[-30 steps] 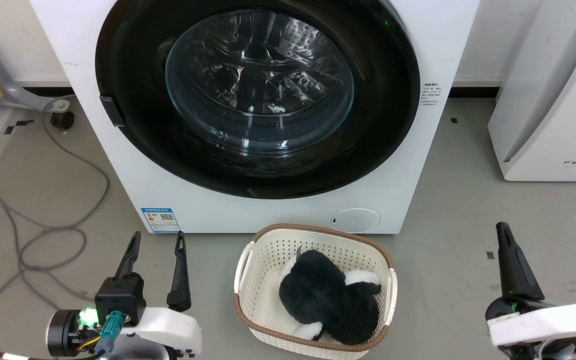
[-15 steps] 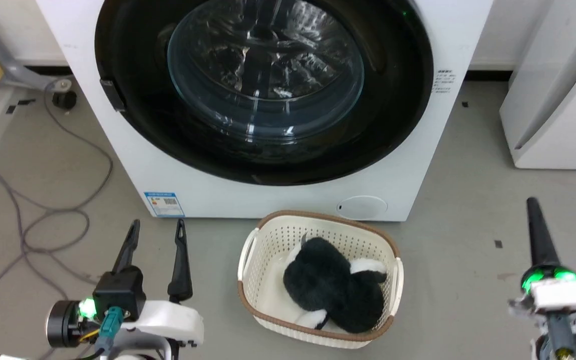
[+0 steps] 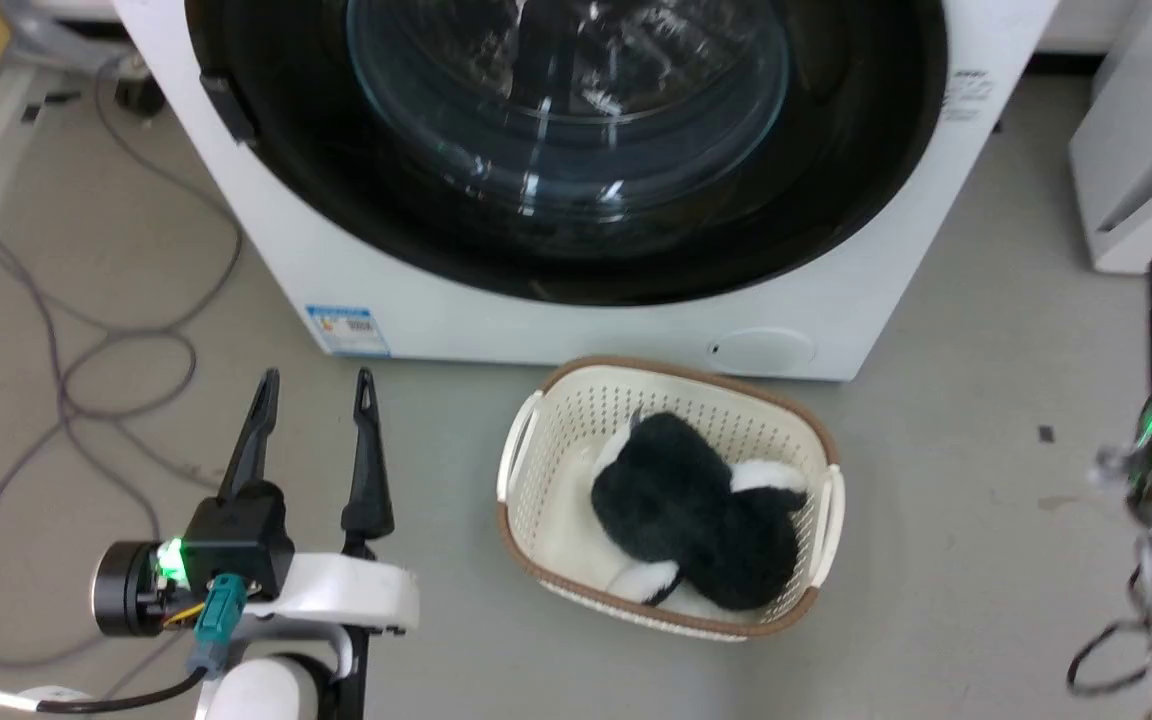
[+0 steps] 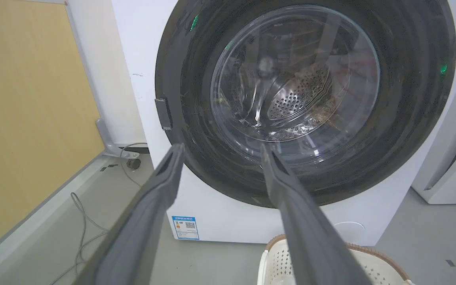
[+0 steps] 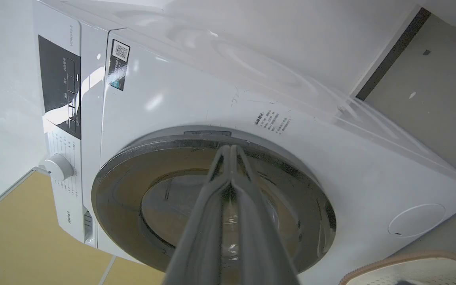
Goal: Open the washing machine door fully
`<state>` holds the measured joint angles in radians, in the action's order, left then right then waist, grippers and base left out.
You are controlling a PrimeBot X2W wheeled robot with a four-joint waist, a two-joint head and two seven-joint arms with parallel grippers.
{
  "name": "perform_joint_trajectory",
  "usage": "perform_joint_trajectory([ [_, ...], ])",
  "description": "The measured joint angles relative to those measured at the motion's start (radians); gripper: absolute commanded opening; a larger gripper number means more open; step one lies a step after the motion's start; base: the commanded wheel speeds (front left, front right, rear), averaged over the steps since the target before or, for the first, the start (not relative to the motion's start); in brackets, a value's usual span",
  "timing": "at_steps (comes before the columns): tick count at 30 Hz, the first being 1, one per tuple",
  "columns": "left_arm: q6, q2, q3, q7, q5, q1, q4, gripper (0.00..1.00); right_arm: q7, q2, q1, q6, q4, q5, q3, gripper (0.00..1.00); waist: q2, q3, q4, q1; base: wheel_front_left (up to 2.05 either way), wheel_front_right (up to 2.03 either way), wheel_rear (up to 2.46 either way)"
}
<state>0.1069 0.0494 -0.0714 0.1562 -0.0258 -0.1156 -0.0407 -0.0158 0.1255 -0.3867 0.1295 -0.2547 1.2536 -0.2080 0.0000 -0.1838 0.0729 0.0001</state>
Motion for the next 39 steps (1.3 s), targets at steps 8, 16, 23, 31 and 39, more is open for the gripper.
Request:
perform_joint_trajectory([
  [8,0.024,0.000,-0.024,0.017,-0.015,-0.046,-0.011,1.00,-0.018,0.068,-0.202,0.000,-0.119,0.089,-0.002,0.00,0.0000,-0.077,0.031,0.0000,0.00,0.00,0.00],
  [16,0.041,0.000,-0.049,0.031,-0.022,-0.079,-0.019,1.00,-0.042,0.137,-0.397,0.000,-0.251,0.150,0.039,0.00,0.0000,-0.148,0.066,0.0000,0.00,0.00,0.00],
  [23,0.058,0.000,-0.064,0.048,-0.032,-0.097,-0.023,1.00,-0.087,0.181,-0.547,0.000,-0.360,0.174,0.116,0.00,0.0000,-0.195,0.097,0.0000,0.00,0.00,0.00],
  [31,0.077,0.000,-0.084,0.065,-0.040,-0.120,-0.022,1.00,-0.133,0.213,-0.685,0.000,-0.472,0.205,0.201,0.00,0.0000,-0.234,0.123,0.0000,0.00,0.00,0.00],
  [39,0.094,0.000,-0.099,0.080,-0.049,-0.137,-0.022,1.00,-0.245,0.256,-0.749,0.000,-0.528,0.276,0.256,0.00,0.0000,-0.257,0.139,-0.0001,0.00,0.00,0.00],
])
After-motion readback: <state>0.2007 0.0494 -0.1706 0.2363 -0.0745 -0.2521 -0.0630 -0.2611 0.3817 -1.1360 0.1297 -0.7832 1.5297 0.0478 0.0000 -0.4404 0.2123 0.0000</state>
